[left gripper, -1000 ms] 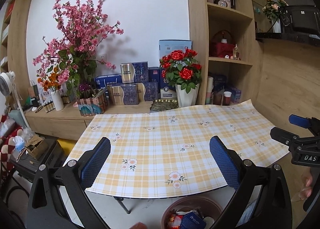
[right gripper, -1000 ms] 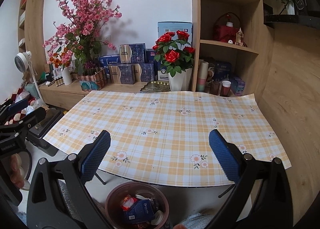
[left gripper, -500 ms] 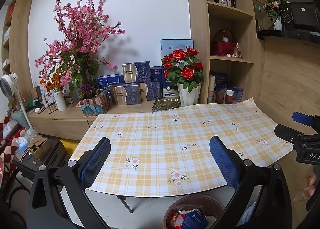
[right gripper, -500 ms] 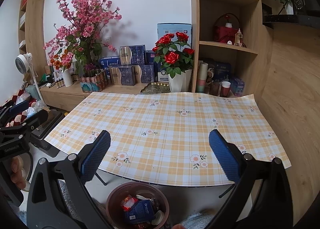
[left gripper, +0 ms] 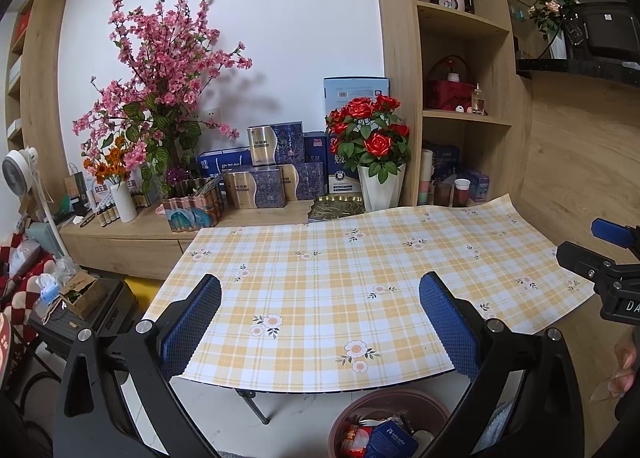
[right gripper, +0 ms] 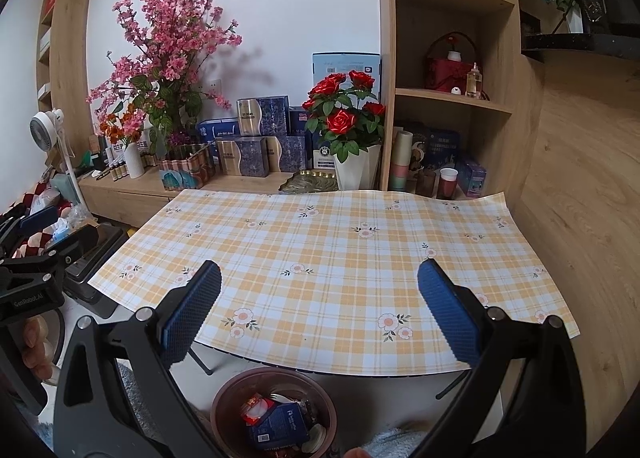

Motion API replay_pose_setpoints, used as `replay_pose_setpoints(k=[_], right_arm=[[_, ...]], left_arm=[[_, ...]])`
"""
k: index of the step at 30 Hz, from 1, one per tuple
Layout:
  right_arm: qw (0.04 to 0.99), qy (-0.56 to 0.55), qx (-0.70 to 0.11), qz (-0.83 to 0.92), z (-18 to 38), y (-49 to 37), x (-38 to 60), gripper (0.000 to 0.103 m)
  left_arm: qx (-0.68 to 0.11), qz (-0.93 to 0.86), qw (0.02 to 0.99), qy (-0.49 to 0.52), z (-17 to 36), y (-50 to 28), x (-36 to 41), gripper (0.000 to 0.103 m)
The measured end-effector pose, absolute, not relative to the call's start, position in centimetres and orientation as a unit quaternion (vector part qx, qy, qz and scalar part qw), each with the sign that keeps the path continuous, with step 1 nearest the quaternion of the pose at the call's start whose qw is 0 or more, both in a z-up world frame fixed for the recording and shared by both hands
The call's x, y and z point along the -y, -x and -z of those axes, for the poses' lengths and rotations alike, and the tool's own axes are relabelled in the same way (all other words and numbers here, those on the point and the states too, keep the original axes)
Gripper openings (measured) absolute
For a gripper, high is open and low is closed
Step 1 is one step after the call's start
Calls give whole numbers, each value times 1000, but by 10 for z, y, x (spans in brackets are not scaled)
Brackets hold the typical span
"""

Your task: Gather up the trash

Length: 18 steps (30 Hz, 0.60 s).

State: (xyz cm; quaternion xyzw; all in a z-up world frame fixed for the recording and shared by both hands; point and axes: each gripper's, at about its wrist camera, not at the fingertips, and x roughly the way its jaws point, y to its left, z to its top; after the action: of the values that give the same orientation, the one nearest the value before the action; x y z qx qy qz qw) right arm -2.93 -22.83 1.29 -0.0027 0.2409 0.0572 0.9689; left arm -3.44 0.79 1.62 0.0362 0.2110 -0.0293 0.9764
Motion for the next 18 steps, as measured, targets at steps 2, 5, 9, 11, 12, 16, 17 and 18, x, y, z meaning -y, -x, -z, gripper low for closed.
replay_pose_setpoints(k=[2, 5, 9, 11, 12, 16, 17, 18], right_arm=[[969, 3, -241, -57, -13, 29, 228, 97], [969, 3, -240, -57, -13, 29, 228, 97], [969, 4, -240, -57, -14, 29, 229, 97], [969, 4, -240, -57, -14, 30, 228, 97], [969, 3, -240, -57, -14, 30, 228, 97], [969, 5, -240, -58, -16, 30, 227, 97], [969, 5, -240, -58, -16, 30, 227, 97], [969, 4, -240, -58, -16, 30, 227, 97]], left_arm=[[-212, 29, 976, -35, -16, 34, -8, 97], [-212, 29, 976, -35, -16, 35, -9, 97], [-210, 28, 977, -37, -17, 36, -9, 97], [-209, 29, 977, -36, -17, 36, -9, 97], [-210, 29, 977, -36, -17, 36, -9, 97], [-214, 32, 976, -33, -17, 37, -9, 97], [-214, 30, 976, -35, -18, 37, -8, 97], [-213, 25, 976, -39, -17, 38, -7, 97]])
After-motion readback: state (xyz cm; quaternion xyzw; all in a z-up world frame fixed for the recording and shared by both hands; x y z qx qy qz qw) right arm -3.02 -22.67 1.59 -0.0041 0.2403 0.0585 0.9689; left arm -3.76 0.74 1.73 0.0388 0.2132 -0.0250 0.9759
